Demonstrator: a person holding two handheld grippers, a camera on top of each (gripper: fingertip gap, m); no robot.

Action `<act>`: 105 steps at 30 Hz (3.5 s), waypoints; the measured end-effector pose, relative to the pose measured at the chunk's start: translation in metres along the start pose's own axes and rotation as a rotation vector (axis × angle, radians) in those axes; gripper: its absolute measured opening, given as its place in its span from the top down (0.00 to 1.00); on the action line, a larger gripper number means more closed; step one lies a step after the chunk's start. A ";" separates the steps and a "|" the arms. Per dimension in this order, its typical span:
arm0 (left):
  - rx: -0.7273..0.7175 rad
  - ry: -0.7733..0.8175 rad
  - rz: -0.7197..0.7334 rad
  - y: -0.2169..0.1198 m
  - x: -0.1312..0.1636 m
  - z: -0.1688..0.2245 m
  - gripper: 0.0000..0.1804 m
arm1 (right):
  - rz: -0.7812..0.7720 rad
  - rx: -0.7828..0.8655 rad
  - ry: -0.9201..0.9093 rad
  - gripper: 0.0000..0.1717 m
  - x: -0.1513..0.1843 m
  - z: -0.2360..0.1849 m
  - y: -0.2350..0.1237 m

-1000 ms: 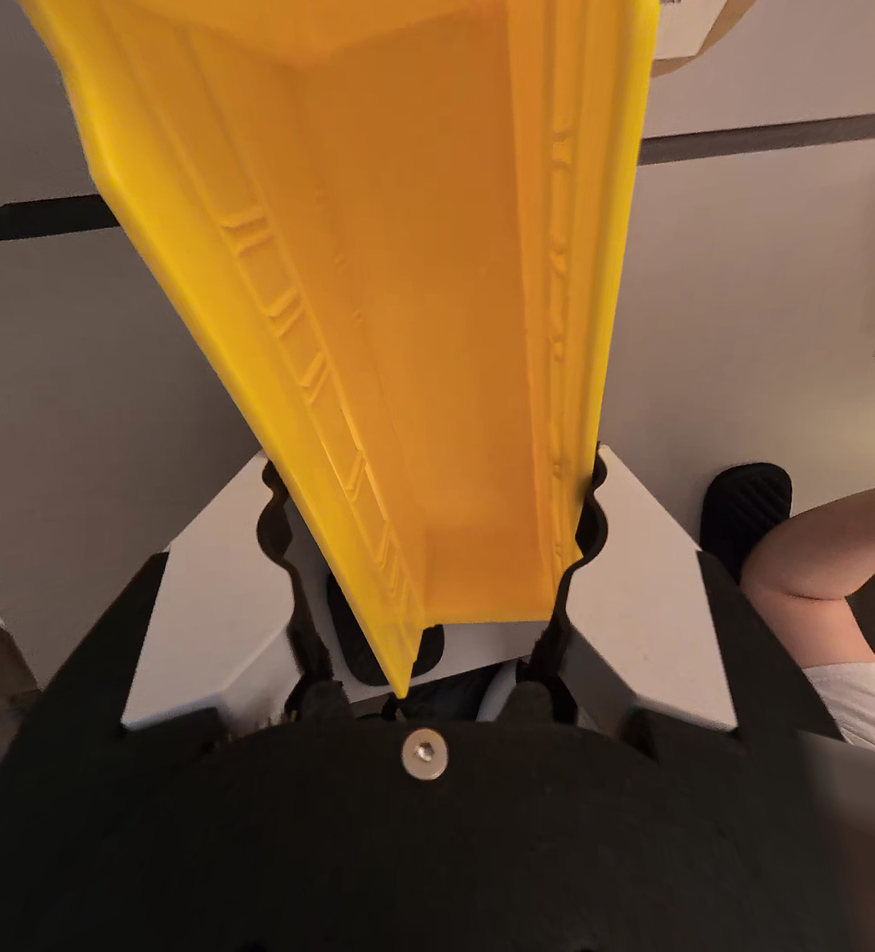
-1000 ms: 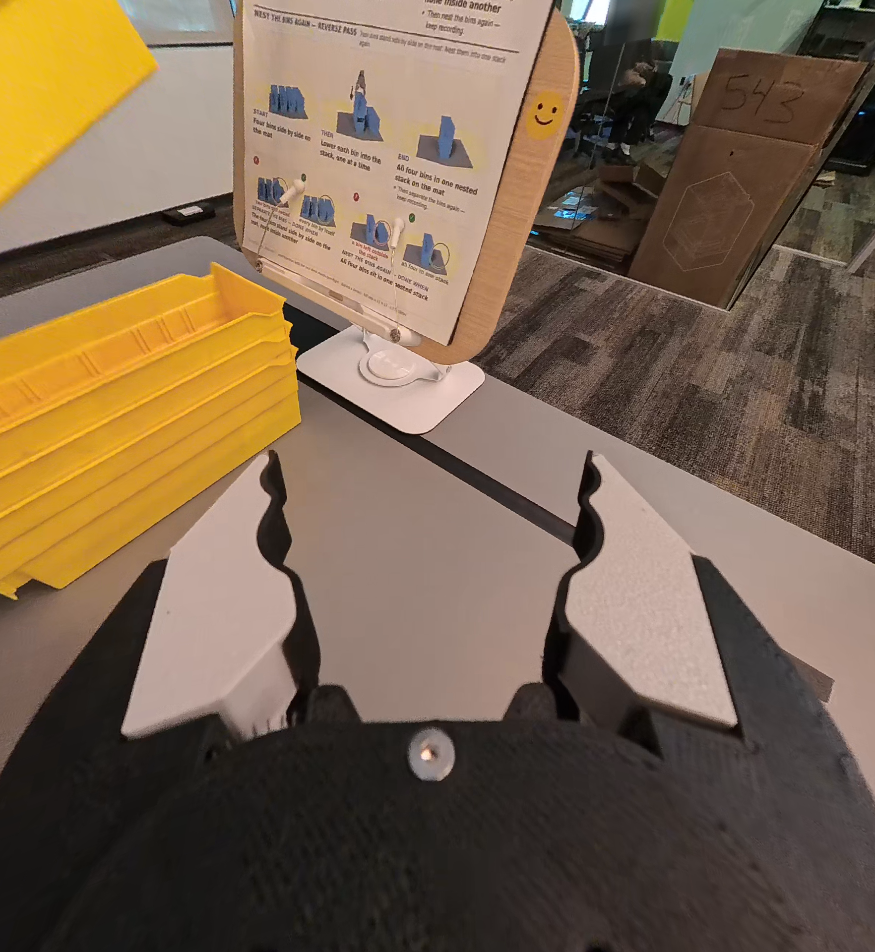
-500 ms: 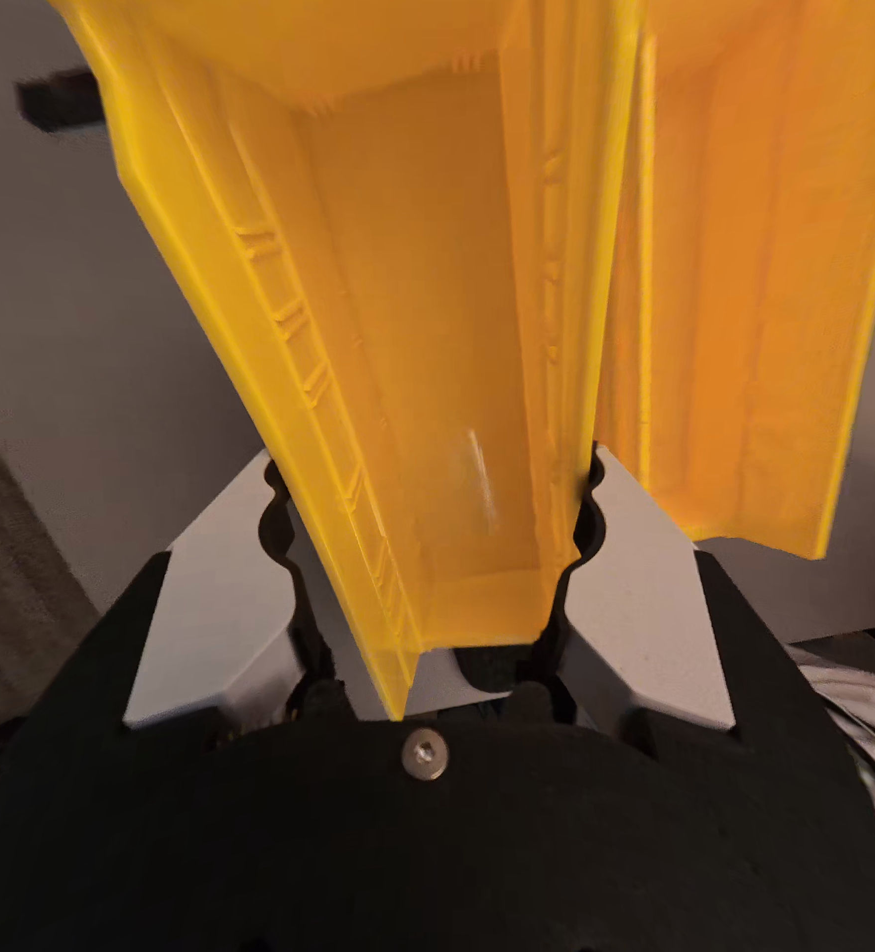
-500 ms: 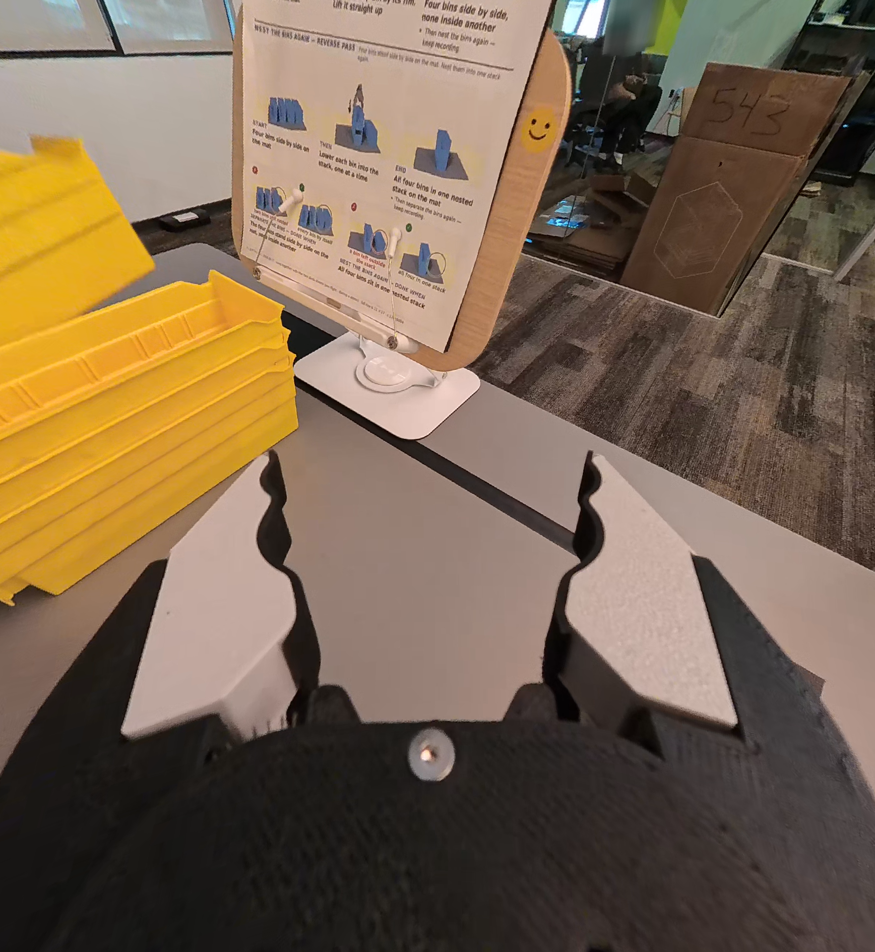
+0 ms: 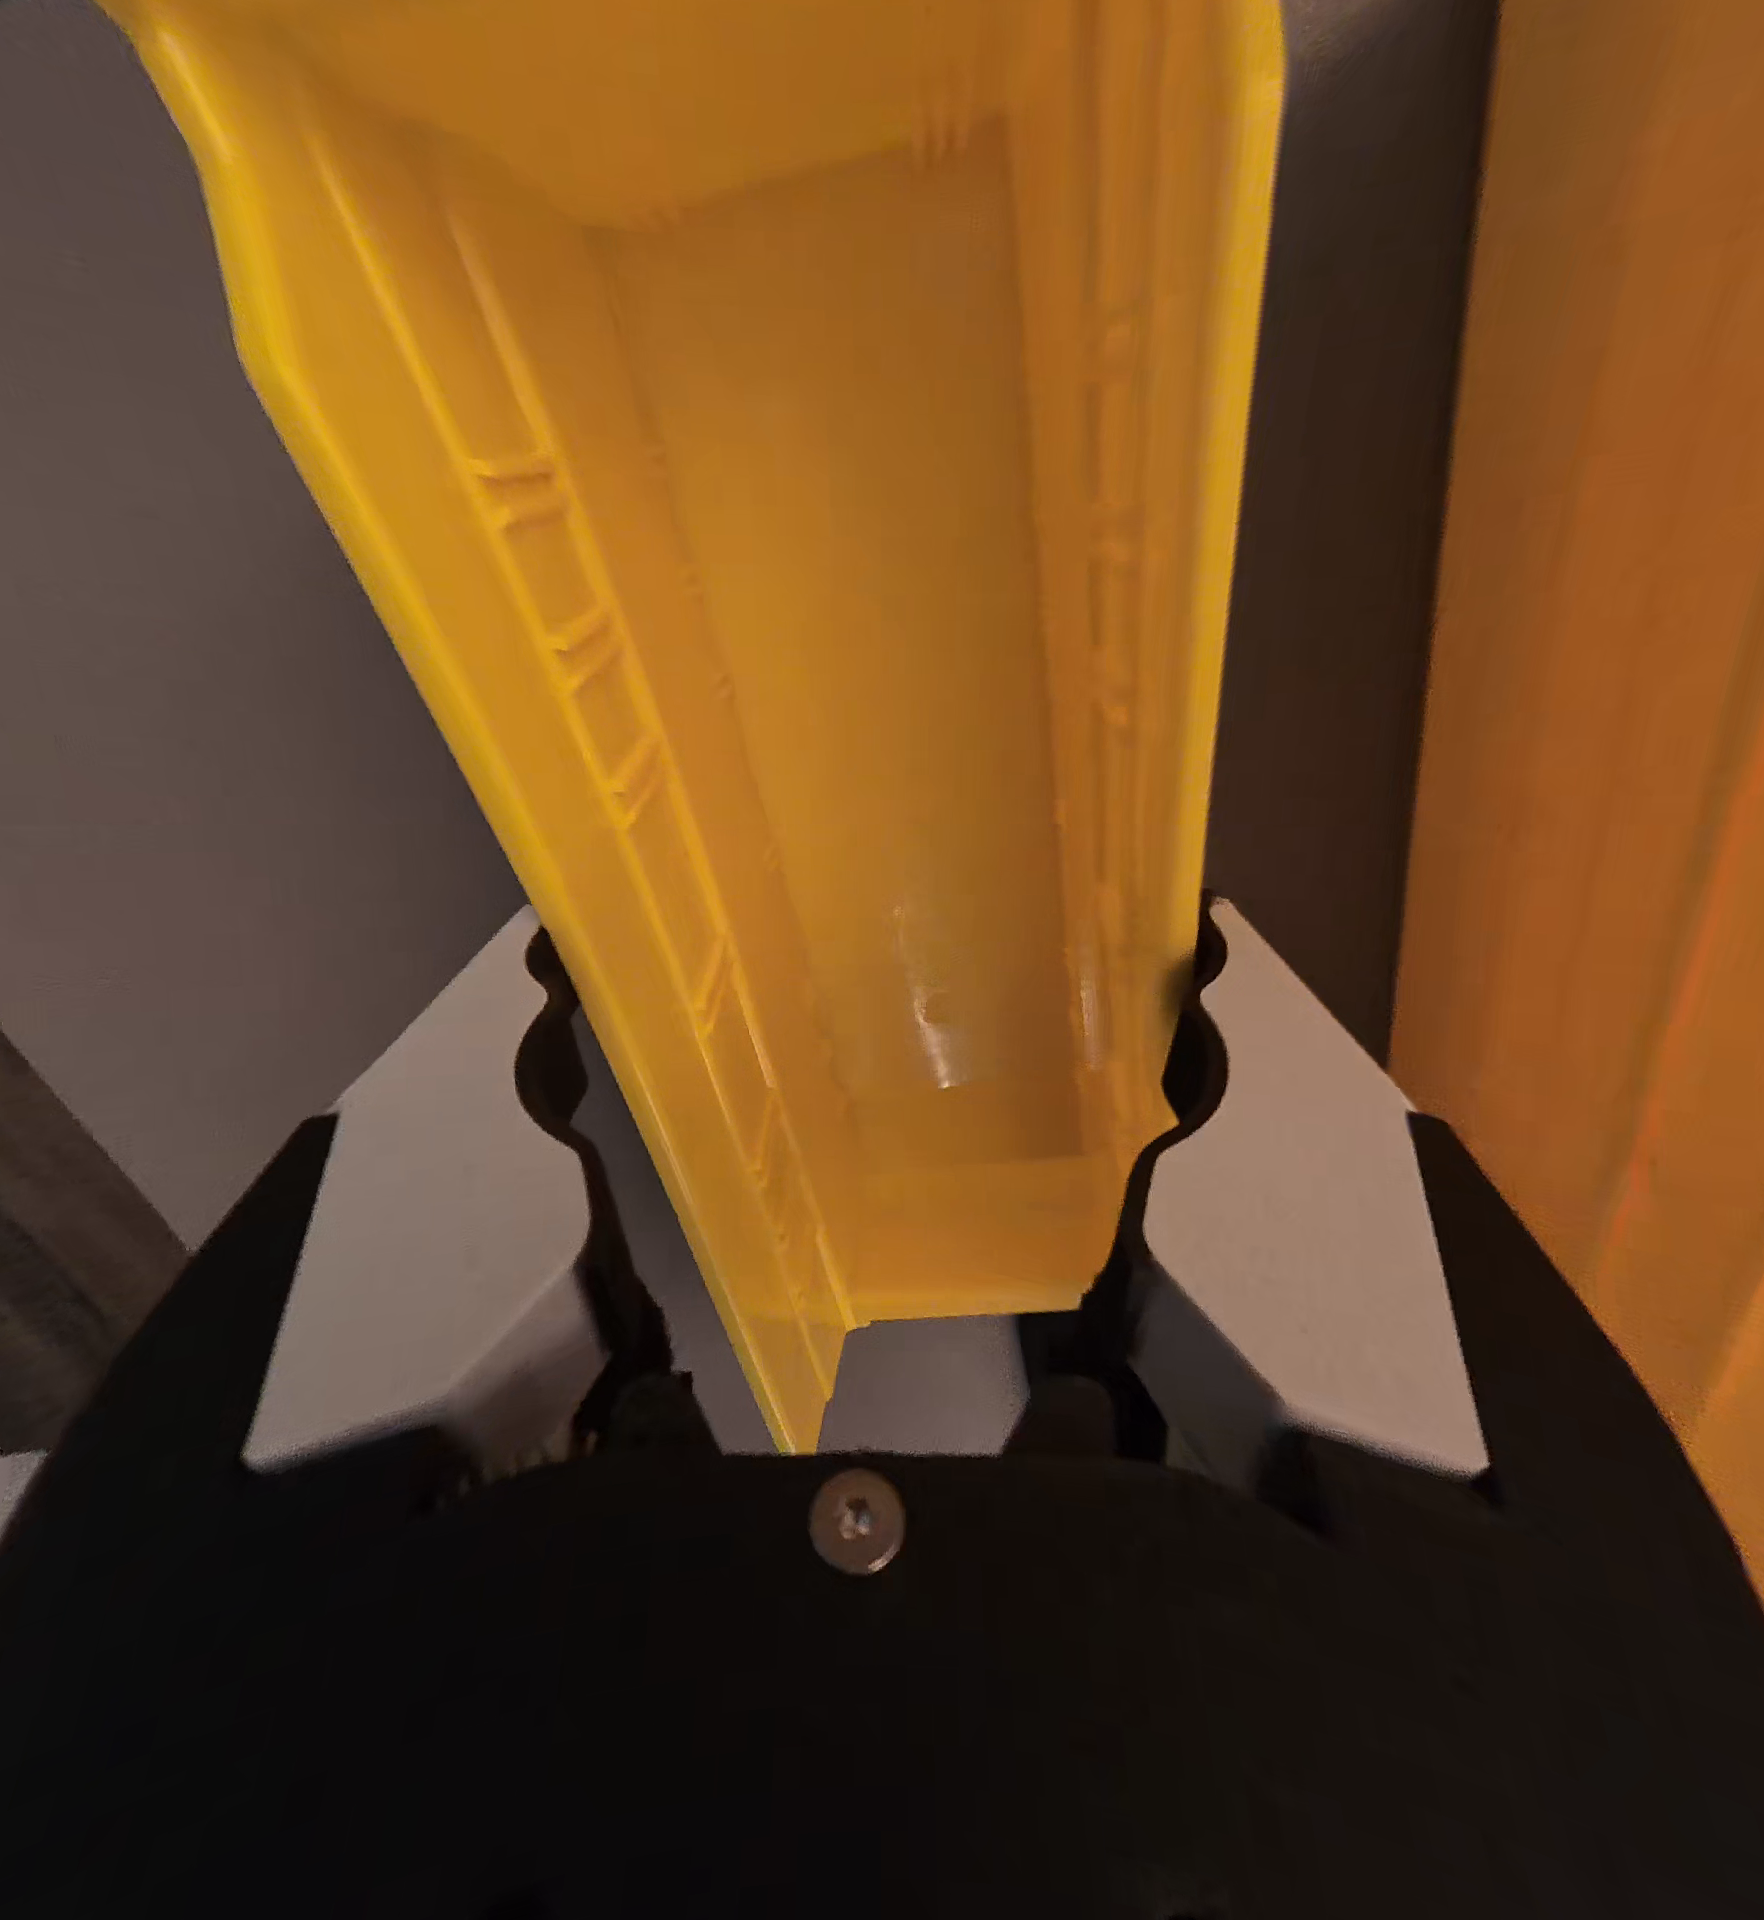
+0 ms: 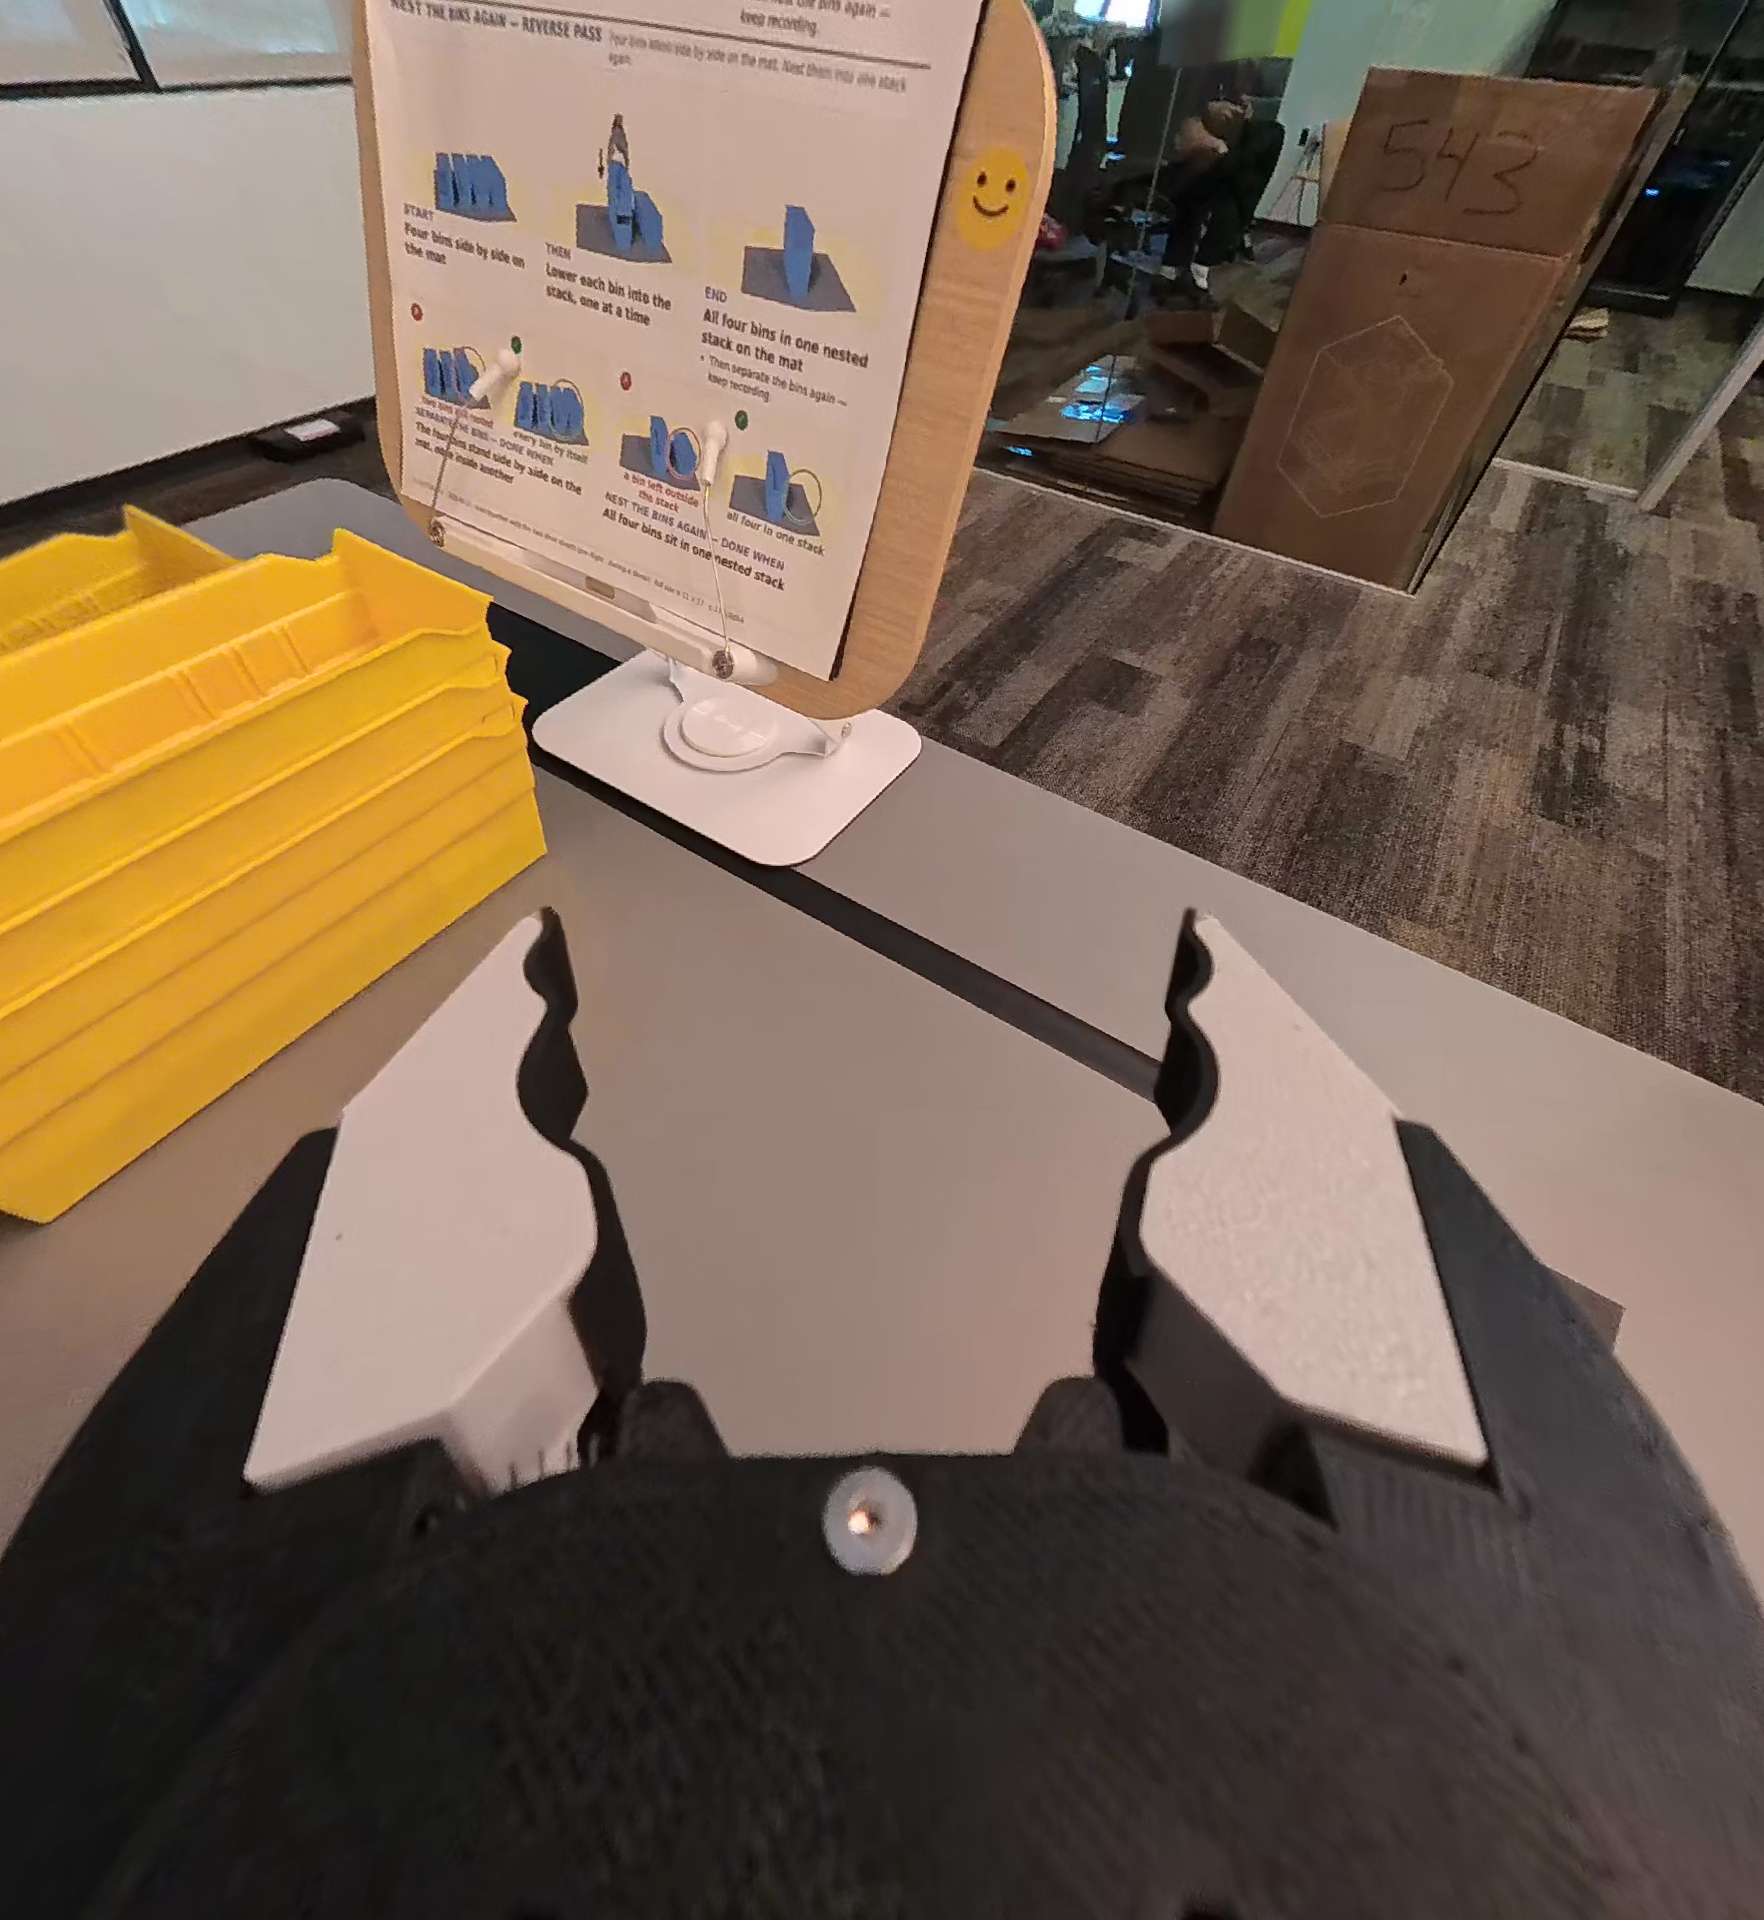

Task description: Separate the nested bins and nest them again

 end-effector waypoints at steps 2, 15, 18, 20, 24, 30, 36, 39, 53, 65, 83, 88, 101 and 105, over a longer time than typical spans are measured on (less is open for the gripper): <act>-0.030 -0.005 -0.017 0.007 0.000 -0.001 0.34 | -0.013 0.006 -0.002 0.34 0.002 0.000 0.002; 0.050 -0.018 0.168 -0.005 0.003 -0.007 0.24 | -0.108 0.065 -0.061 0.34 0.013 -0.005 0.019; 0.005 0.006 0.410 -0.046 0.004 -0.014 0.25 | -0.107 0.103 -0.058 0.33 0.011 -0.009 0.020; 0.000 -0.038 0.667 -0.086 0.006 -0.016 0.25 | -0.107 0.193 0.055 0.26 0.006 -0.008 0.014; 0.085 -0.110 1.257 -0.170 0.033 -0.004 0.37 | -0.021 0.233 0.162 0.24 -0.009 -0.017 -0.025; 0.160 -0.024 1.542 -0.192 0.078 0.023 0.46 | 0.030 0.242 0.173 0.24 -0.034 -0.052 -0.063; 0.069 0.019 1.530 -0.172 0.086 0.008 0.47 | -0.023 -0.011 0.193 0.23 -0.102 -0.142 -0.030; 0.032 0.026 1.509 -0.173 0.089 0.005 0.48 | -0.142 -0.145 0.251 0.23 -0.127 -0.198 0.017; 0.313 0.056 1.380 -0.173 0.118 0.010 0.48 | -0.969 0.182 0.402 0.16 -0.031 -0.287 0.207; 0.419 0.118 1.349 -0.171 0.119 0.016 0.50 | -1.152 0.237 0.434 0.34 -0.027 -0.291 0.216; 0.432 0.135 1.336 -0.173 0.123 0.022 0.52 | -1.166 0.210 0.452 0.33 -0.066 -0.291 0.199; 0.453 0.129 1.389 -0.181 0.132 0.022 0.52 | -1.089 0.142 0.487 0.33 -0.105 -0.276 0.173; 0.480 0.193 1.403 -0.188 0.136 0.038 0.52 | -0.980 0.193 0.491 0.33 -0.069 -0.189 0.117; 0.483 0.195 1.408 -0.189 0.137 0.039 0.52 | -1.012 0.230 0.477 0.33 -0.029 -0.177 0.121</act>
Point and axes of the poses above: each gripper's, where its closed fingertips meet, y out along the fingers, x out of its underside, z = x × y across the jaws, the point moved 9 cm from there along -y, back along the fingers
